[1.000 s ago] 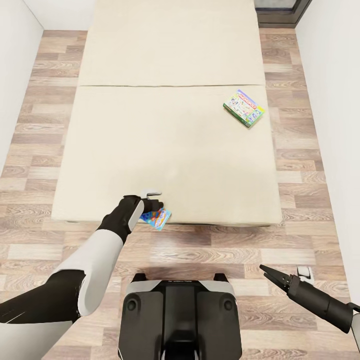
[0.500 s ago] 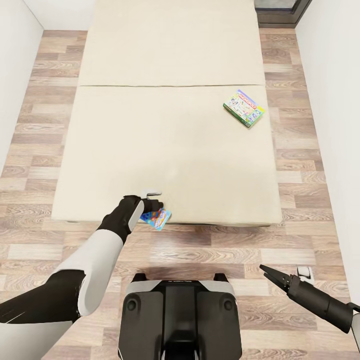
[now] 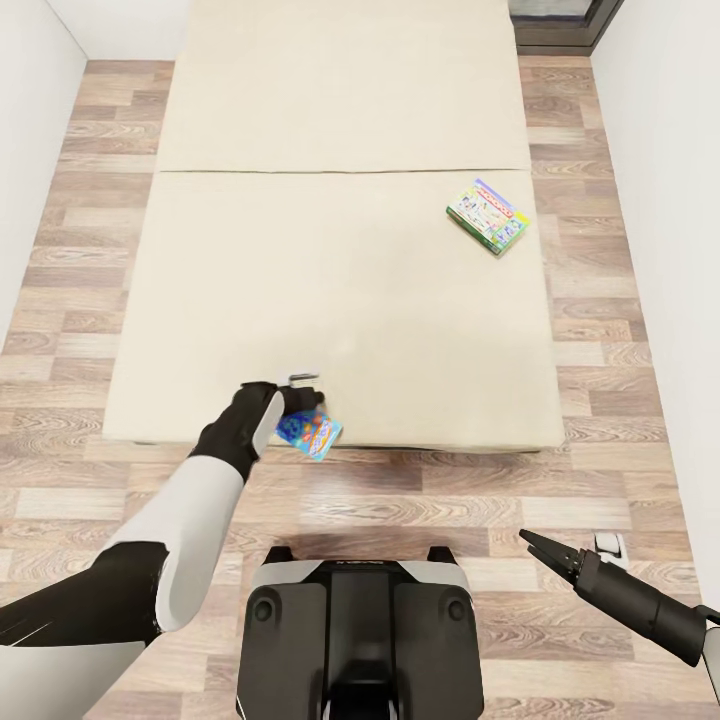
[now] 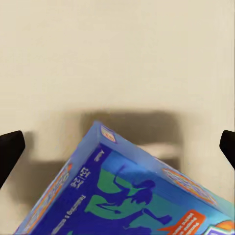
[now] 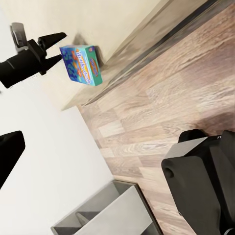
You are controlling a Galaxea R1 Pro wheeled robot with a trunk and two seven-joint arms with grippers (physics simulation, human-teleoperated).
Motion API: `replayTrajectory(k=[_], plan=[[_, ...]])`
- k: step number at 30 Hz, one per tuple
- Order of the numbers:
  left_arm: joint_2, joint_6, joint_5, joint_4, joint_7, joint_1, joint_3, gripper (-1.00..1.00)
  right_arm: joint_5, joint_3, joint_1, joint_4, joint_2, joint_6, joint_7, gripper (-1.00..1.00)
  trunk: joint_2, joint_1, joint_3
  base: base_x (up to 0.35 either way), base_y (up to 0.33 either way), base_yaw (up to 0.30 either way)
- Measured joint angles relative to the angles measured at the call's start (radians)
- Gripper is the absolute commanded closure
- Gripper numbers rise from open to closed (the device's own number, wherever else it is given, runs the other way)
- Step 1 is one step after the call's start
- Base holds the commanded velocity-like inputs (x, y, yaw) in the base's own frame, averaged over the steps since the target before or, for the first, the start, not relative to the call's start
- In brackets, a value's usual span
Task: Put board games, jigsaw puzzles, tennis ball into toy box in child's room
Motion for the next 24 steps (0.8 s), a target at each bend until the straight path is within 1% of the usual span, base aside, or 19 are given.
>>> replayTrajectory(k=[3, 5, 8, 12, 17, 20, 21, 23, 24], plan=[[0.0, 0.01, 0.001, -0.042, 0.0, 0.0, 0.005, -1.0, 0.0, 0.0, 0.0, 0.0, 0.0, 0.0, 0.0, -1.0, 0.0, 0.0, 0.0, 0.0, 0.0, 0.0], [0.0, 0.032, 0.002, -0.08, 0.0, 0.0, 0.013, -1.0, 0.0, 0.0, 0.0, 0.0, 0.0, 0.0, 0.0, -1.0, 0.0, 0.0, 0.0, 0.0, 0.0, 0.0], [0.0, 0.053, 0.002, -0.101, 0.0, 0.0, 0.021, -1.0, 0.001, 0.0, 0.0, 0.0, 0.0, 0.0, 0.0, -1.0, 0.0, 0.0, 0.0, 0.0, 0.0, 0.0], [0.0, 0.087, 0.002, -0.136, 0.0, 0.0, 0.045, -1.0, 0.001, 0.0, 0.0, 0.0, 0.0, 0.0, 0.0, -1.0, 0.0, 0.0, 0.0, 0.0, 0.0, 0.0], [0.015, 0.109, 0.002, -0.167, -0.001, 0.0, 0.088, -1.0, 0.001, 0.0, 0.0, 0.0, 0.001, 0.0, 0.0, -1.0, 0.0, 0.0, 0.0, 0.0, 0.0, 0.0], [0.03, 0.123, 0.002, -0.184, -0.003, 0.0, 0.116, -1.0, 0.001, 0.0, 0.0, 0.0, 0.001, 0.0, 0.0, -1.0, 0.0, 0.0, 0.0, 0.0, 0.0, 0.0], [0.03, 0.123, 0.003, -0.185, -0.003, 0.0, 0.116, -1.0, 0.001, 0.0, 0.0, 0.0, 0.001, 0.0, 0.0, -1.0, 0.0, 0.0, 0.0, 0.0, 0.0, 0.0], [0.042, 0.138, 0.002, -0.199, -0.009, 0.0, 0.131, -1.0, 0.001, 0.0, 0.0, 0.0, 0.001, 0.0, 0.0, -1.0, 0.0, 0.0, 0.0, 0.0, 0.0, 0.0], [0.059, 0.16, 0.0, -0.215, -0.02, 0.0, 0.145, -1.0, 0.001, 0.0, 0.0, 0.0, 0.001, 0.0, -0.001, -1.0, 0.0, 0.0, 0.0, 0.0, 0.0, 0.0]])
